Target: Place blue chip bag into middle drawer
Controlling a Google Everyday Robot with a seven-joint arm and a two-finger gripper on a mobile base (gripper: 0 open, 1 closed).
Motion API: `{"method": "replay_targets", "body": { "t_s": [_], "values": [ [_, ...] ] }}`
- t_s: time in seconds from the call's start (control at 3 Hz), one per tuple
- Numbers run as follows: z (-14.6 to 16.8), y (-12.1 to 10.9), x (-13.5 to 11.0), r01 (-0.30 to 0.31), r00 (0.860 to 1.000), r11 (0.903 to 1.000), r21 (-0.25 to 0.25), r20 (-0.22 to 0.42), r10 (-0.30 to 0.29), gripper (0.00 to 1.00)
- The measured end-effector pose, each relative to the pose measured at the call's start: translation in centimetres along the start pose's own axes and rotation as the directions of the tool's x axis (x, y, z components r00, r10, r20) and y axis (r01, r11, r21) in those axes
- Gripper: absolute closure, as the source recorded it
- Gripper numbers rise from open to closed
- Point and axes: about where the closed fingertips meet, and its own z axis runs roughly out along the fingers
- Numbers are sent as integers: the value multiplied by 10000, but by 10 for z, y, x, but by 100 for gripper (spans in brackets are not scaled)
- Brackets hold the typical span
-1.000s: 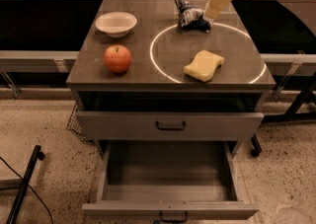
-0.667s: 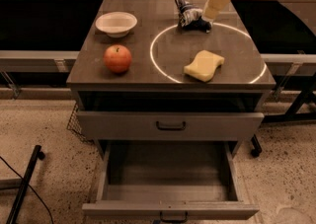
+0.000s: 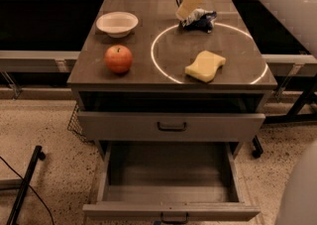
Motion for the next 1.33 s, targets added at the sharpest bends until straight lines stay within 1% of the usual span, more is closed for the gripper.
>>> {"method": "replay_targets", "body": {
  "t_s": [0.33,0.67,1.0,1.33],
  "values": [
    [38,-3,-12,-716,9964,9935,885,524,672,0],
    [88,2,-13,-1602,9828,9780,1338,1143,1453,0],
    [127,8,1,-3223,9412,9412,1010,1410,3071,0],
    [158,30,1,-5098,8480,8599,-271,1529,5075,0]
  ]
}}
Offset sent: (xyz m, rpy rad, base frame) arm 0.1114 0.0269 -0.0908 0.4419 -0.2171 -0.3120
